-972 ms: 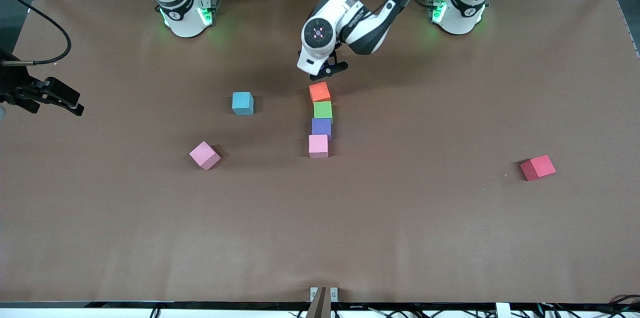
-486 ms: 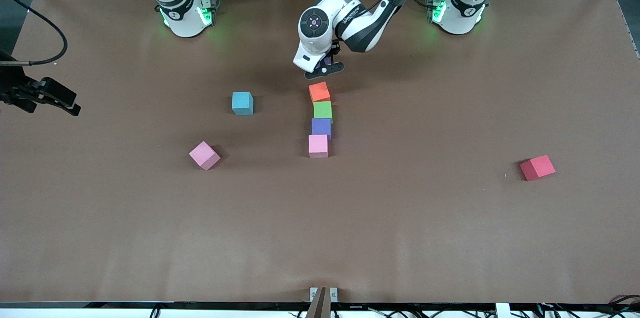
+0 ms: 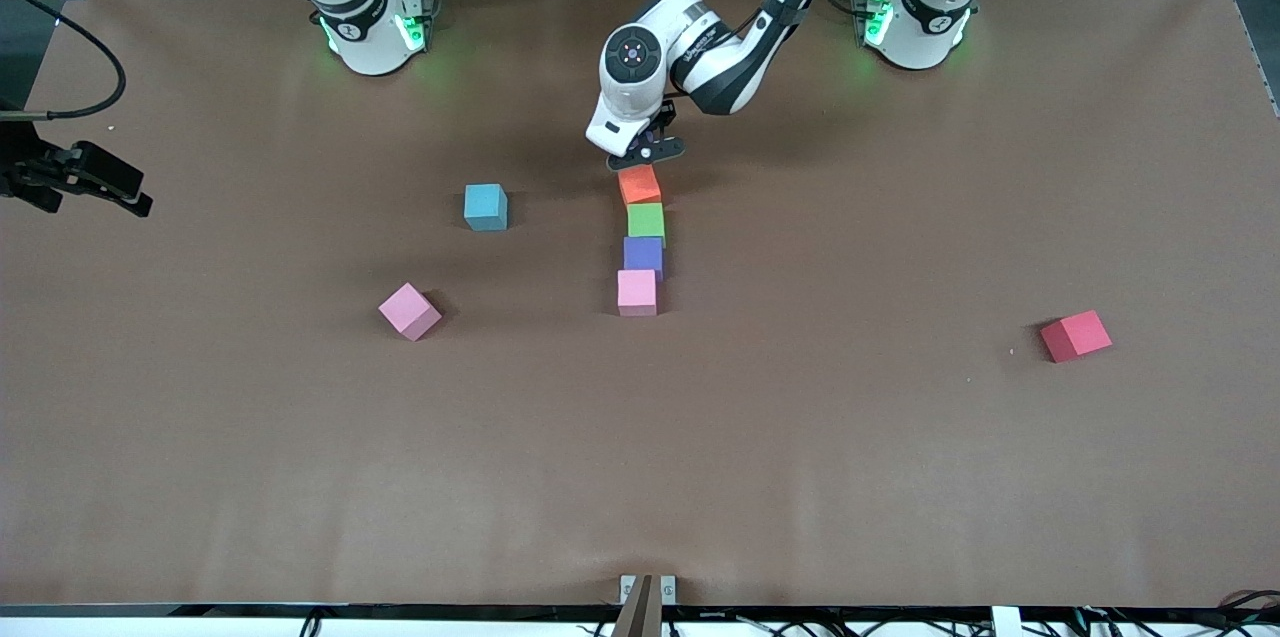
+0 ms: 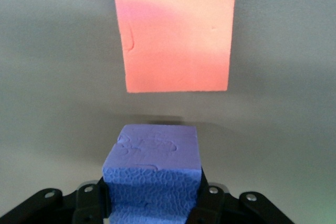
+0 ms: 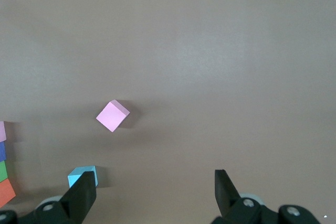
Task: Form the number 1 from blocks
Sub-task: 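Place the purple cube beside the orange cube and open the left gripper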
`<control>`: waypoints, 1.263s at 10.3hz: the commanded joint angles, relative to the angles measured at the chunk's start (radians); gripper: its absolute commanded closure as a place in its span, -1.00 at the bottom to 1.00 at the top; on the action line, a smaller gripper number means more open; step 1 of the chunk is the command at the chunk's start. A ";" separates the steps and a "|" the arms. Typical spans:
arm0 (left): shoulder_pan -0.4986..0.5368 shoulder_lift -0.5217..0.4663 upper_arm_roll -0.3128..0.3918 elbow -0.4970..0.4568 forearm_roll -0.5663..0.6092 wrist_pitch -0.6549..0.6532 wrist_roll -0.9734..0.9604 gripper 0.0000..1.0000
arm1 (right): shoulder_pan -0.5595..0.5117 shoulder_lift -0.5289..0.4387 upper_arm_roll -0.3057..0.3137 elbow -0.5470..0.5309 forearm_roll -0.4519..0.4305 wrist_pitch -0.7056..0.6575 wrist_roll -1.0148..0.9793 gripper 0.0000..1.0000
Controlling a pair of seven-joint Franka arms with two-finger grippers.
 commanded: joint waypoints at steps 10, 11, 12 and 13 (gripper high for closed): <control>0.037 0.031 -0.009 0.007 0.025 0.050 0.118 1.00 | -0.018 -0.006 0.015 0.007 -0.003 -0.001 -0.001 -1.00; 0.041 0.032 -0.009 0.007 0.025 0.050 0.133 1.00 | -0.018 -0.006 0.015 0.007 -0.003 -0.001 -0.001 -1.00; 0.041 0.032 -0.009 0.007 0.025 0.052 0.147 1.00 | -0.018 -0.006 0.015 0.007 -0.003 0.000 -0.001 -1.00; 0.041 0.036 -0.009 0.007 0.025 0.058 0.158 1.00 | -0.018 -0.006 0.013 0.007 -0.003 0.002 -0.001 -1.00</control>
